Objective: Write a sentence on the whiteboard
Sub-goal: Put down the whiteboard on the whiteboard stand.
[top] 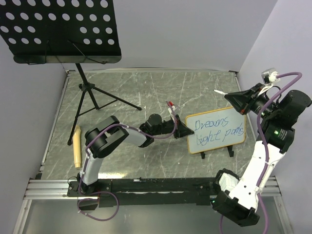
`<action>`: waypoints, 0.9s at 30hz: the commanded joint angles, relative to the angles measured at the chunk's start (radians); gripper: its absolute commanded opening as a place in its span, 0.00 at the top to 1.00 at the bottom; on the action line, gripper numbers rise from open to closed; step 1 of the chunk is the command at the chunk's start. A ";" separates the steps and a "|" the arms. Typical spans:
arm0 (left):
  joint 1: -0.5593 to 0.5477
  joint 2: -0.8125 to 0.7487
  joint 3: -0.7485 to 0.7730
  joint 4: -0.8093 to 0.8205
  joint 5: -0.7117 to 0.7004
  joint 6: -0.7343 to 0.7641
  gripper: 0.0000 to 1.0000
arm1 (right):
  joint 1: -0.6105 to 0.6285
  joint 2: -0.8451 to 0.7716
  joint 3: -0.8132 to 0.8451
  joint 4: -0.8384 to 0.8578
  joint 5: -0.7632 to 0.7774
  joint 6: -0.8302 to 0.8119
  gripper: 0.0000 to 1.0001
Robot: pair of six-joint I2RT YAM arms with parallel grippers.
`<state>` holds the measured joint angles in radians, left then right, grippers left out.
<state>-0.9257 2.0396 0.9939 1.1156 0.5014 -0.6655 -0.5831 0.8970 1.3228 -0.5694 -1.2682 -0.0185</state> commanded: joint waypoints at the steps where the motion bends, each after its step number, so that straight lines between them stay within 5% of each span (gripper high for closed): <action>1: -0.002 -0.028 0.025 0.138 0.057 -0.032 0.99 | -0.006 -0.018 -0.008 0.071 -0.039 0.052 1.00; 13: -0.001 -0.050 0.098 0.132 0.103 -0.080 0.99 | 0.012 -0.053 -0.005 -0.010 -0.046 -0.017 1.00; 27: -0.033 0.010 0.153 -0.062 0.078 0.010 0.99 | 0.022 -0.032 0.019 -0.121 -0.080 -0.123 1.00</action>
<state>-0.9360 2.0480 1.0847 0.9802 0.5770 -0.6914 -0.5655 0.8654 1.3174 -0.6777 -1.3216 -0.1081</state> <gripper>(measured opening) 0.088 0.188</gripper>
